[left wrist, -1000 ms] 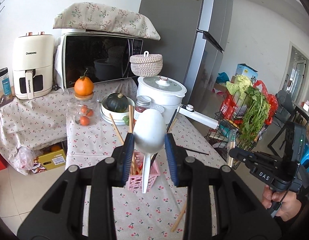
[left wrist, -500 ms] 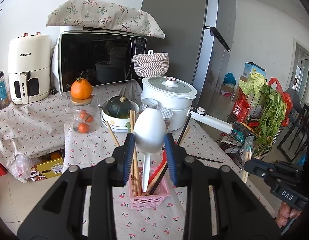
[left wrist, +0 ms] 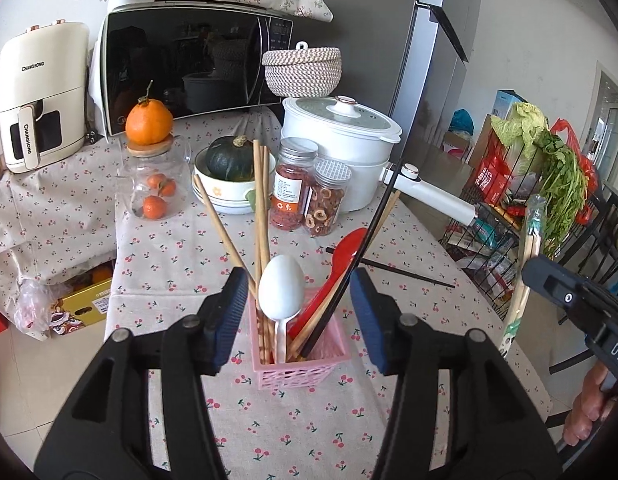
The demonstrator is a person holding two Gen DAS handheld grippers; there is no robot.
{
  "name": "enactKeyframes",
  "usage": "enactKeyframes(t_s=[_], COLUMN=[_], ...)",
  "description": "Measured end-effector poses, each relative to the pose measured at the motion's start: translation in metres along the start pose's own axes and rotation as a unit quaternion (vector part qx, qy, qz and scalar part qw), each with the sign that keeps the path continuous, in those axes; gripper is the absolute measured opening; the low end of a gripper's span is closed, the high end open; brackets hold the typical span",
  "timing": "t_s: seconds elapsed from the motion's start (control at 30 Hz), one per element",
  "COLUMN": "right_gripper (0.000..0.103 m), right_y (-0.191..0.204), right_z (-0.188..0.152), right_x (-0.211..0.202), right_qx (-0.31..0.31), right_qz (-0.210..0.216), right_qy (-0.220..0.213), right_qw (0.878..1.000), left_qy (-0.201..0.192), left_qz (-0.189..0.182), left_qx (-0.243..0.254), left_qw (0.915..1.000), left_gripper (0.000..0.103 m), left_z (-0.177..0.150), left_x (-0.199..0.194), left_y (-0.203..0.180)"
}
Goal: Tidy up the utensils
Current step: 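Lower the white spoon into the pink holder and open the left tool, then lower the wrapped chopsticks into the pink holder and open the right tool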
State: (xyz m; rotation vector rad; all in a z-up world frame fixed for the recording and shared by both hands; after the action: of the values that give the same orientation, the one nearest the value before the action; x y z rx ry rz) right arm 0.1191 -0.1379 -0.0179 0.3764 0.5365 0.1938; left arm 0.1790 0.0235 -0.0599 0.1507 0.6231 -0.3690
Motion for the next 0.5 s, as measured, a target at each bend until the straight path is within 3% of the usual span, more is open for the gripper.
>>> enactKeyframes(t_s=[0.13, 0.3, 0.5], right_gripper=[0.005, 0.005, 0.005], right_y=[0.007, 0.022, 0.048], right_z=[0.011, 0.025, 0.039], right_x=[0.000, 0.005, 0.025], right_qx=[0.016, 0.036, 0.021], right_qz=[0.008, 0.021, 0.023], right_qy=[-0.026, -0.066, -0.103], right_qw=[1.000, 0.997, 0.994], left_qy=[0.021, 0.092, 0.135], left_qz=[-0.005, 0.023, 0.038], left_qx=[-0.018, -0.039, -0.037], left_qw=[0.9996, 0.9947, 0.9894], left_gripper=[0.065, 0.074, 0.076], left_z=[-0.006, -0.029, -0.049], left_x=[-0.013, -0.020, -0.020], left_y=[0.004, 0.019, 0.035])
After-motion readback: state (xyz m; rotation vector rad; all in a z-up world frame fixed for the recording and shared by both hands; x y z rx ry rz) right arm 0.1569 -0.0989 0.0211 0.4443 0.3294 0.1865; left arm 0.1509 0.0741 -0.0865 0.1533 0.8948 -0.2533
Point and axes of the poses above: each gripper's, at about its wrist camera, not at the fingertips, and x roughly the way its jaws point, y to its left, z to its top, the point moved 4 cm from there along x, roughly the way its jaws point, and after that the axes turned 14 degrees about x, right-handed, at the moved point
